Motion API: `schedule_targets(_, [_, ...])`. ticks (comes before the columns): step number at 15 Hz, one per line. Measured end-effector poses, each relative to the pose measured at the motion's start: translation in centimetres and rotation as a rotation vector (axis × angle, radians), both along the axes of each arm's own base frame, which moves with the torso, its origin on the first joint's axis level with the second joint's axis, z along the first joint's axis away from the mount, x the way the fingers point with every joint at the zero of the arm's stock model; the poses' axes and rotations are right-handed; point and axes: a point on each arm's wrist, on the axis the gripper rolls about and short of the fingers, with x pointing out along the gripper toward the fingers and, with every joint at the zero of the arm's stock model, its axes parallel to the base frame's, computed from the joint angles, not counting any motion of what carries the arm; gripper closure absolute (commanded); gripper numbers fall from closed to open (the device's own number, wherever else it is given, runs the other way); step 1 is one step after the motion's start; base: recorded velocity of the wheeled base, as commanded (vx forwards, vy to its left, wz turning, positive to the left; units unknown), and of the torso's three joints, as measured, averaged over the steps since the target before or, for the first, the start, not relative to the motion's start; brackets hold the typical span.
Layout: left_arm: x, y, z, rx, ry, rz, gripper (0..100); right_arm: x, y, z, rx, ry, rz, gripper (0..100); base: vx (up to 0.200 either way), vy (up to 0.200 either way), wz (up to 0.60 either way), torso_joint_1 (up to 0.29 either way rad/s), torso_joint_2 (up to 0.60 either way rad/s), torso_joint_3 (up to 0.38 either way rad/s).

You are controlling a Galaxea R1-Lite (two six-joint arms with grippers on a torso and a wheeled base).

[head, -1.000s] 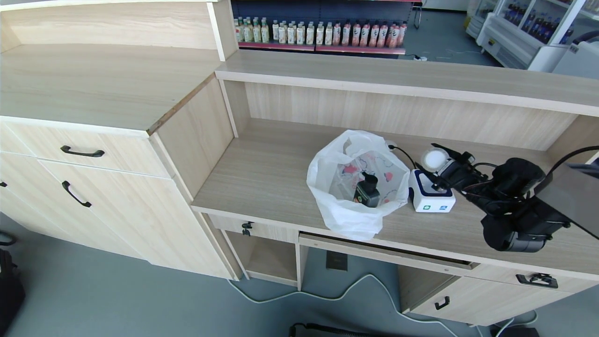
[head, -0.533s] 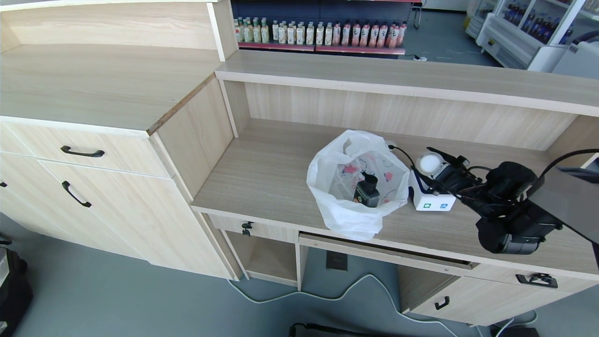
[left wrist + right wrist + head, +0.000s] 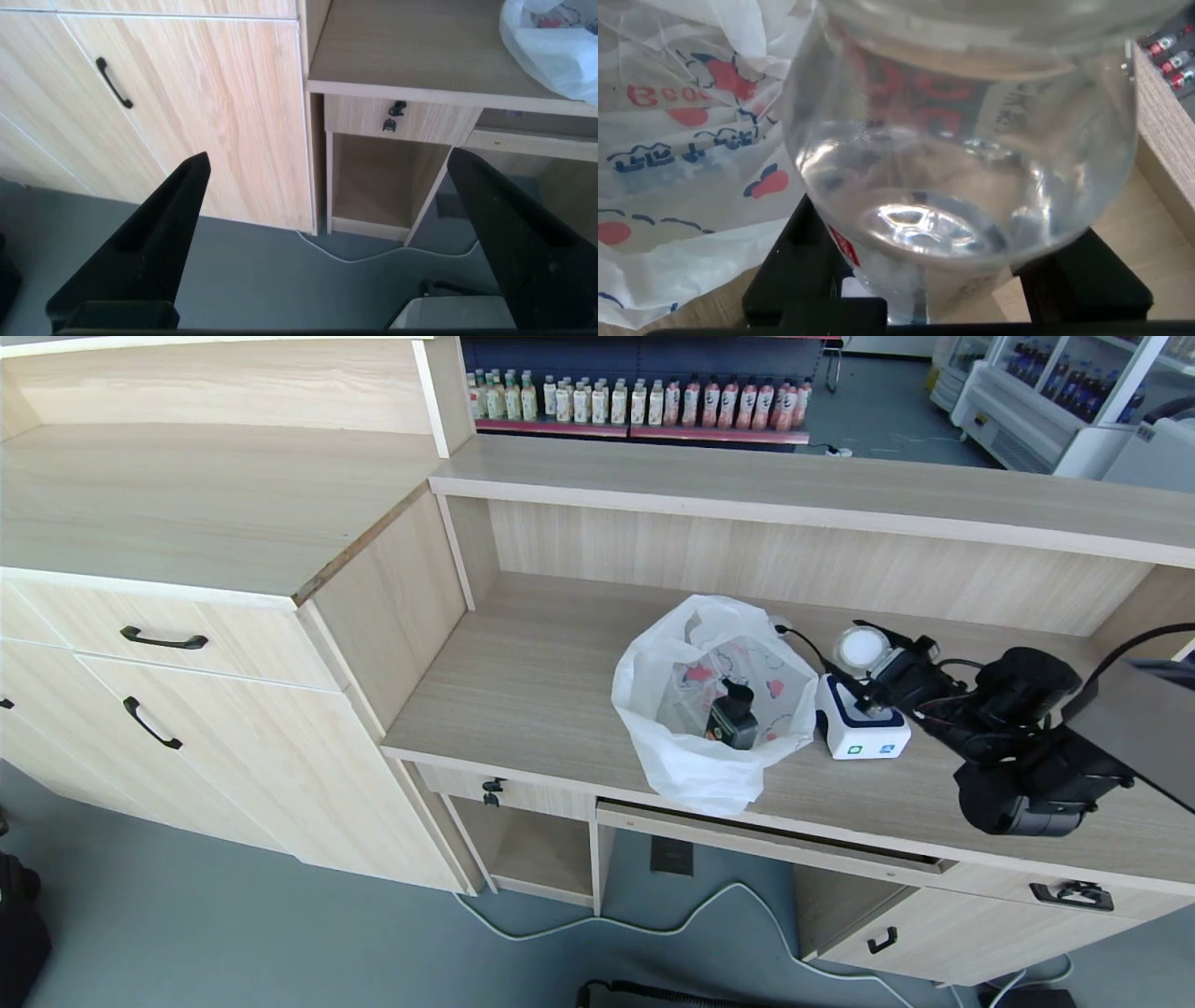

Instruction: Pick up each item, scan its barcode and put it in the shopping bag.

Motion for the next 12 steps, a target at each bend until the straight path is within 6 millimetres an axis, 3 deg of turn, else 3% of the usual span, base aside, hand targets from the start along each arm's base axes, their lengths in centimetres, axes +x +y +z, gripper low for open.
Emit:
schedule_targets(2, [0.0,0.0,0.0,0.000,0.000,0.000,0,-1.7,0.0,2.9,0.096,0.031,0.021,100,0.000,0.000,0.00,0.000,0.00,0.000])
schedule_targets(5, [0.0,0.0,0.0,0.000,0.000,0.000,0,-6.3,-0.4,7.4,0.336,0.152,-0.077,100,0.000,0.000,0.00,0.000,0.00,0.000])
schedule_targets(9, [0.0,0.0,0.0,0.000,0.000,0.000,0,-13.0,-1.0,9.4,0.777,0.504,-0.462,100,0.000,0.000,0.00,0.000,0.00,0.000])
schedule_targets(12, [0.0,0.0,0.0,0.000,0.000,0.000,0,-16.9,-0.9,11.6,1.032,0.489,-0.465,100,0.000,0.000,0.00,0.000,0.00,0.000])
